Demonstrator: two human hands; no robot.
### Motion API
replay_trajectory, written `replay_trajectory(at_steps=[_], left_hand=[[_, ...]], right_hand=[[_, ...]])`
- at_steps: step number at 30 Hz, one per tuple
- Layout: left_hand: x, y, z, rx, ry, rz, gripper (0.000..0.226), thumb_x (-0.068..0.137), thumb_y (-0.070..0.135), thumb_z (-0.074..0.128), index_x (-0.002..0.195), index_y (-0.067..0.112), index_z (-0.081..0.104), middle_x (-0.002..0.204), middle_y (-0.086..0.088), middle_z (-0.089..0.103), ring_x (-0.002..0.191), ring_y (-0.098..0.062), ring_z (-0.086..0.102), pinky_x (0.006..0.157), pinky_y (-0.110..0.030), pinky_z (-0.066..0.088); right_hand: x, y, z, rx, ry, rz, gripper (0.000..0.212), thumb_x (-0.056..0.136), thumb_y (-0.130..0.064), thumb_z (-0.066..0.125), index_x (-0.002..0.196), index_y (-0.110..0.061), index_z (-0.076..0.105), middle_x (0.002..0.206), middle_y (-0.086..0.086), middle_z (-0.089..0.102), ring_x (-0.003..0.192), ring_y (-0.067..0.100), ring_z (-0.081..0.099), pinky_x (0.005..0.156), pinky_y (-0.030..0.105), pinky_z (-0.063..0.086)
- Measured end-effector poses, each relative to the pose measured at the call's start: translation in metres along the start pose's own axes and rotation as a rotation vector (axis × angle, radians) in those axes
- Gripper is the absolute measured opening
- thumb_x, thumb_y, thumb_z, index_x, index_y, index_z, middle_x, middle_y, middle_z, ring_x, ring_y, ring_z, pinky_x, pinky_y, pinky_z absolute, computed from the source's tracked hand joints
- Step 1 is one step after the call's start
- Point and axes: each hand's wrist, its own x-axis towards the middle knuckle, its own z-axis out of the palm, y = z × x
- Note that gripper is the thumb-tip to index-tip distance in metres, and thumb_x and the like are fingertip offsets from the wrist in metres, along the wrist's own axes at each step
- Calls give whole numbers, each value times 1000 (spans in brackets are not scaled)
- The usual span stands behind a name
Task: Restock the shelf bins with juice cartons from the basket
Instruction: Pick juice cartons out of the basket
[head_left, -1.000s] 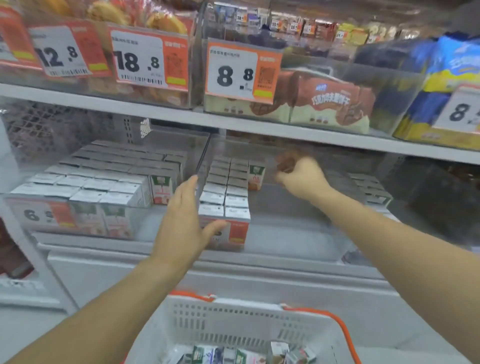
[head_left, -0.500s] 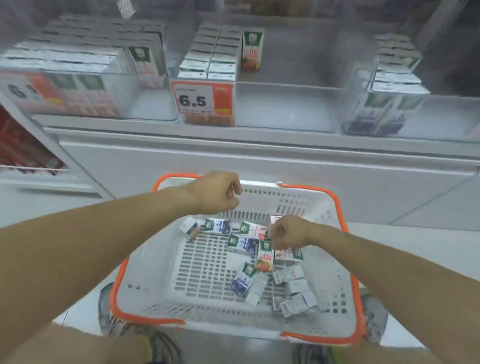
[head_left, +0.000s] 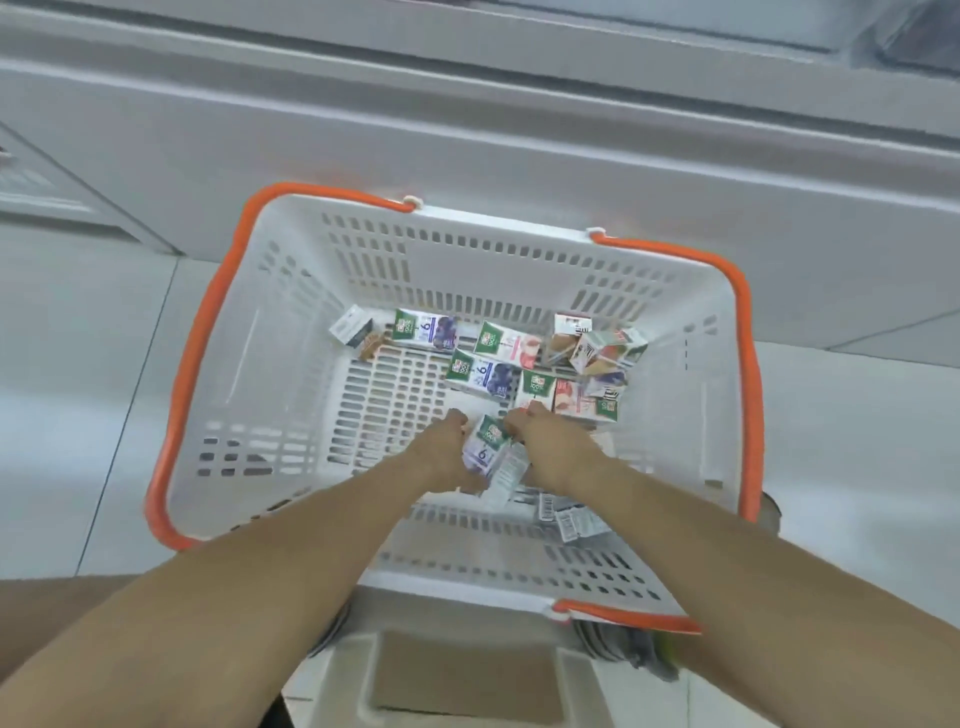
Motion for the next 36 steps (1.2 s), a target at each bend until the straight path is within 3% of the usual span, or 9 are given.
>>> replay_trajectory(at_steps=[7,11,14,18,20,24,29,33,36], left_hand=[[21,-7,-4,91,44,14,49,68,22,89,107,5,65,94,-3,67,82,-19,61,68,-29,47],[25,-18,-20,-58,-64,-130,52,63,40,91,98,5,74,99,-9,75,80,-16,69,79,-28,57],[15,-29,-40,-400,-145,-189,52,65,39,91,99,3,74,116,-8,67,95,-16,68,84,-27,58],[-22,-31,-67,-881,-236,-134,37,64,31,89,91,7,80,132,-10,62,119,-23,60,93,-29,55],[-42,-27,-76,-1139,-246,-40,20,73,25,80,82,7,78,118,-10,68,113,-27,65,95,-32,55],[-87,-6,-91,-1386,-129,184,13,79,12,68,75,1,74,84,-10,71,88,-24,74,90,-35,58],[-139,19,-123,-1338,-85,335,15,78,3,67,89,-6,71,90,-16,69,91,-27,72,86,-39,60],[-186,53,-170,-1078,-72,443,29,78,2,68,106,-6,67,103,-21,68,95,-29,71,81,-33,60],[-228,92,-203,-827,14,494,19,79,5,68,98,0,68,103,-20,70,87,-24,73,75,-29,61]], right_hand=[[9,4,0,-256,-70,-141,59,78,7,60,128,-22,49,117,6,44,88,25,49,70,39,46],[7,13,-23,-181,-118,-171,51,78,-11,77,121,-22,53,119,-2,50,110,19,48,89,36,47],[3,11,-37,-29,-107,-71,52,76,-34,84,118,-24,55,115,-5,56,108,16,54,89,33,46],[-8,1,-60,104,-54,34,47,76,-48,81,104,-20,55,96,-3,56,89,18,56,69,29,41],[-19,-8,-78,137,-15,82,51,79,-54,76,100,-11,59,86,1,54,79,19,54,68,30,41],[-52,-25,-125,345,81,153,47,85,-51,72,62,-11,64,61,3,71,54,14,68,59,22,50],[-100,-52,-192,820,79,198,47,81,-39,80,102,1,66,78,21,75,67,29,74,63,33,62],[-144,-74,-237,895,46,138,43,89,-42,70,109,-4,69,80,14,74,70,25,72,69,34,62],[-174,-86,-253,941,71,85,43,96,-43,60,112,-4,68,87,13,70,71,25,69,74,36,59]])
